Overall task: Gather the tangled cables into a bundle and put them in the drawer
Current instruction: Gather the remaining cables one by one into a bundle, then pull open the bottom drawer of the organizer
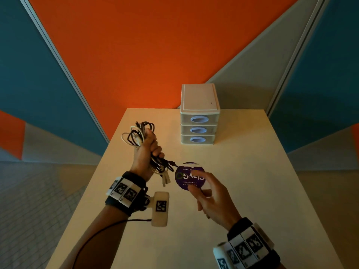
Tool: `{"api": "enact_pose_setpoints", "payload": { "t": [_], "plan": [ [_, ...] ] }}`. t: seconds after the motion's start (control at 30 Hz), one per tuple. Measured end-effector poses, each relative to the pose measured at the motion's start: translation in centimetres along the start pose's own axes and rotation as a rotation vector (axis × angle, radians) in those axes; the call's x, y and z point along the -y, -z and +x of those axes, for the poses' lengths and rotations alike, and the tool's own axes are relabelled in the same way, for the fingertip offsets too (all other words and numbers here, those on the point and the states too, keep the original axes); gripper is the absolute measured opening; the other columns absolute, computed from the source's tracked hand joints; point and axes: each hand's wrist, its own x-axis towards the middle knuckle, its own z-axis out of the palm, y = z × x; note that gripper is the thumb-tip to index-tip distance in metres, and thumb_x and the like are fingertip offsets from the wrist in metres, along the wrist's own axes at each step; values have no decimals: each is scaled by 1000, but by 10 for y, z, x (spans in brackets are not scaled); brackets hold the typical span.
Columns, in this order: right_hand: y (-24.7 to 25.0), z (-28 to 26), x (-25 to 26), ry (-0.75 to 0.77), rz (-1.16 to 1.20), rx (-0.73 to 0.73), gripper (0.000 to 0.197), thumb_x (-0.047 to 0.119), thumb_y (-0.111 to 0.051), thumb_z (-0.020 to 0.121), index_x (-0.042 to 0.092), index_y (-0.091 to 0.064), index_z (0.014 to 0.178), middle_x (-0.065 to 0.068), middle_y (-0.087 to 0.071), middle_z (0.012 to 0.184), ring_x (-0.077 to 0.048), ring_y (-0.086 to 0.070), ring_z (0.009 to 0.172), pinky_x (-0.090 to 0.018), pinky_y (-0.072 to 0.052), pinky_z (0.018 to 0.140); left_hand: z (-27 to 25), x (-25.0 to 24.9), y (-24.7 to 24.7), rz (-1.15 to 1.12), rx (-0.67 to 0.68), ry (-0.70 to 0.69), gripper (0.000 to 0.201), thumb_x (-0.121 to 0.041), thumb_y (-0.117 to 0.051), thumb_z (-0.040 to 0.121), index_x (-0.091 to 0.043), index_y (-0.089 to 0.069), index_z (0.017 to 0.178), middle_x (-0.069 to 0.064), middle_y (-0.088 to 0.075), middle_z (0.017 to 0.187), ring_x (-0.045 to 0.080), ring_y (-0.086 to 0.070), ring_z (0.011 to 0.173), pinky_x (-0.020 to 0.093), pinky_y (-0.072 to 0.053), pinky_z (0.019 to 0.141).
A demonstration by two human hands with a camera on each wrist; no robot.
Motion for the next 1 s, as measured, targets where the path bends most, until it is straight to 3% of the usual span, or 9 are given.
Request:
{"api": "enact_pose_setpoints", "payload": {
  "t": [0.1,0.23,0.3,0.37,0.47,0.6,0.7,0.9,1.0],
  "plan": [
    [7,-9,-11,30,-29,95,14,23,-53,92,22,-67,95,6,-67,71,-4,-53,54,-18,-46,57,7,-11,9,-18,-7,-6,35,-40,-46,95,-21,-44,66,-10,-31,42,2,-31,33,16,-31,34],
    [21,-8,-34,231,-396,123,20,18,-53,89,24,-69,100,5,-68,87,-8,-62,81,-17,-47,80,8,-14,13,-43,45,98,34,-37,-42,98,-19,-44,70,-10,-31,39,2,-31,30,16,-29,31],
    [29,-2,-41,435,-750,21,28,12,-65,78,26,-69,101,7,-68,87,-11,-61,84,-31,-47,92,5,-11,11,17,67,165,33,-36,-42,98,-18,-44,70,-9,-31,40,2,-31,30,16,-28,31],
    [35,7,-37,596,-916,-114,40,1,-69,68,26,-71,98,5,-67,85,-10,-57,85,-46,-42,98,1,-5,6,134,65,206,33,-37,-45,97,-18,-45,70,-9,-32,41,2,-31,31,16,-29,31],
    [41,22,-20,735,-904,-193,39,-1,-70,67,24,-73,97,4,-71,86,-9,-53,87,-42,-33,98,-6,5,-5,344,79,204,30,-38,-53,92,-19,-46,70,-9,-36,45,4,-34,34,17,-33,35],
    [45,47,12,787,-857,-271,19,10,-73,68,20,-75,85,7,-75,77,-13,-65,69,-29,-32,84,-14,16,-15,646,187,112,26,-34,-62,87,-18,-49,69,-5,-43,53,4,-39,38,22,-38,46],
    [42,63,30,845,-882,-266,16,10,-76,68,21,-75,79,8,-75,73,-12,-66,66,-28,-31,82,-21,24,-22,781,299,87,27,-28,-63,86,-17,-54,65,-9,-51,43,0,-45,38,19,-40,49],
    [25,78,25,911,-755,-262,11,9,-74,66,15,-74,75,3,-75,75,-11,-67,78,-31,-37,93,-26,30,-16,763,441,112,7,-18,-72,81,-14,-66,79,-6,-67,65,3,-61,60,14,-44,58],
    [16,76,13,768,-583,-359,22,15,-76,68,13,-68,89,-3,-71,93,-14,-60,97,-33,-44,94,-26,33,-6,684,436,144,23,-30,-70,81,-8,-69,90,8,-68,83,16,-62,75,24,-47,70]
  ]
}}
